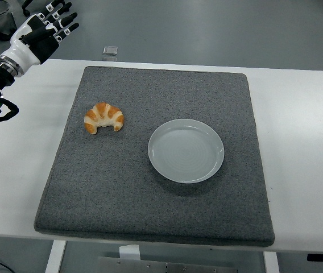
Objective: Place the bread on the plate
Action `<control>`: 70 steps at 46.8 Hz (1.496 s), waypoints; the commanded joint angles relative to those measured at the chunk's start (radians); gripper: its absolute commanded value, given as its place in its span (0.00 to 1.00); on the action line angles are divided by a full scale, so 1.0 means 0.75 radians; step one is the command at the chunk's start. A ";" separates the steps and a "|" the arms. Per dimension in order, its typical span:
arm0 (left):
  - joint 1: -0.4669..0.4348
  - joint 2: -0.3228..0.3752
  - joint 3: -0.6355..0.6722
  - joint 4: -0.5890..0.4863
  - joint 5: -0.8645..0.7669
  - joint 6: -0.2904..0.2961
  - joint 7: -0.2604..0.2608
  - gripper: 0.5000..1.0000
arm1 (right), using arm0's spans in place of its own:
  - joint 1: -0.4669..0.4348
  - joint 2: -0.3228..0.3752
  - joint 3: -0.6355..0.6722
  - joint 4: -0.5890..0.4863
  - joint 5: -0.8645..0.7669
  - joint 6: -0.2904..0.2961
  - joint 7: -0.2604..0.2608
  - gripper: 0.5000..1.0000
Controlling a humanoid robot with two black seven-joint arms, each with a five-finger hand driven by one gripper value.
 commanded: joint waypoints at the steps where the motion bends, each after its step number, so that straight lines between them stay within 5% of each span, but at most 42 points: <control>1: 0.000 -0.002 0.001 -0.002 0.000 0.000 0.000 1.00 | 0.000 0.000 0.000 0.000 0.000 0.000 0.000 0.88; 13: 0.000 0.002 -0.001 -0.002 -0.002 -0.008 0.000 1.00 | 0.000 0.000 0.000 0.000 0.000 0.000 0.000 0.88; 22: -0.006 0.009 -0.003 0.003 -0.012 -0.119 0.000 1.00 | 0.000 0.000 0.000 0.000 0.000 0.000 0.000 0.88; 70: -0.016 -0.014 -0.014 0.142 -0.043 -0.119 0.000 1.00 | 0.000 0.000 0.000 0.000 0.000 0.002 0.000 0.88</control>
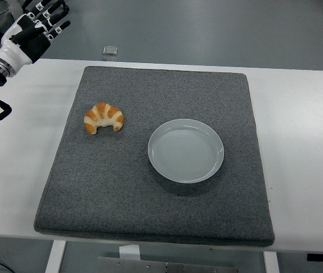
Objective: Place the bread on the plate
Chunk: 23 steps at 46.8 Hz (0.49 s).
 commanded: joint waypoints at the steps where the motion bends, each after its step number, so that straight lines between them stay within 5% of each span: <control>1: 0.000 0.002 -0.002 -0.001 -0.004 -0.001 0.000 1.00 | 0.000 0.000 0.000 0.000 0.000 0.000 0.000 0.88; 23: -0.004 0.002 0.018 -0.013 0.029 -0.005 -0.002 1.00 | 0.000 0.000 0.000 0.000 0.000 0.002 0.000 0.88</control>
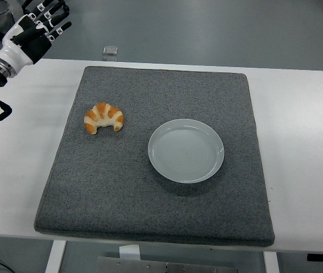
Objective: Place the bread on the plate
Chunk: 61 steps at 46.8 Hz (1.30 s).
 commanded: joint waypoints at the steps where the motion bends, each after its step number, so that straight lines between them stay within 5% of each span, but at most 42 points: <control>1: -0.010 0.004 0.008 -0.010 0.019 0.000 0.000 1.00 | 0.000 0.000 0.000 0.000 0.000 0.000 0.000 0.88; 15: -0.042 0.031 0.008 -0.130 0.594 0.063 0.000 1.00 | 0.000 0.000 0.000 0.000 0.000 0.000 0.000 0.88; 24: -0.053 0.104 0.008 -0.312 0.966 0.135 0.000 1.00 | 0.000 0.000 0.000 0.000 0.000 0.000 0.000 0.88; 41: -0.049 0.276 0.067 -0.693 1.439 0.127 0.000 1.00 | 0.000 0.000 0.000 0.000 0.000 0.000 0.000 0.88; 61: -0.034 0.266 0.067 -0.723 1.977 0.122 0.000 1.00 | 0.000 0.000 0.000 0.000 0.000 0.002 0.000 0.88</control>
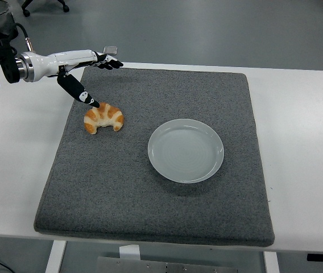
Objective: Place the bread on the plate
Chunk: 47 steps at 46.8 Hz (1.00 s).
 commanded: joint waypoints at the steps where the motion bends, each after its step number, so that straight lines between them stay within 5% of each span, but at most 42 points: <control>1: 0.005 -0.004 0.001 0.000 0.093 0.009 0.000 1.00 | 0.000 0.000 0.000 0.000 0.000 0.000 0.000 0.88; 16: 0.069 -0.016 -0.001 -0.035 0.176 0.017 -0.010 1.00 | 0.000 0.000 0.000 0.000 0.000 0.000 0.000 0.88; 40: 0.208 -0.163 0.001 0.086 0.184 0.256 -0.061 1.00 | 0.000 0.000 0.000 0.000 0.000 0.000 0.000 0.88; 47: 0.208 -0.186 0.001 0.149 0.184 0.268 -0.090 1.00 | 0.000 0.000 0.000 0.000 0.000 0.000 0.000 0.88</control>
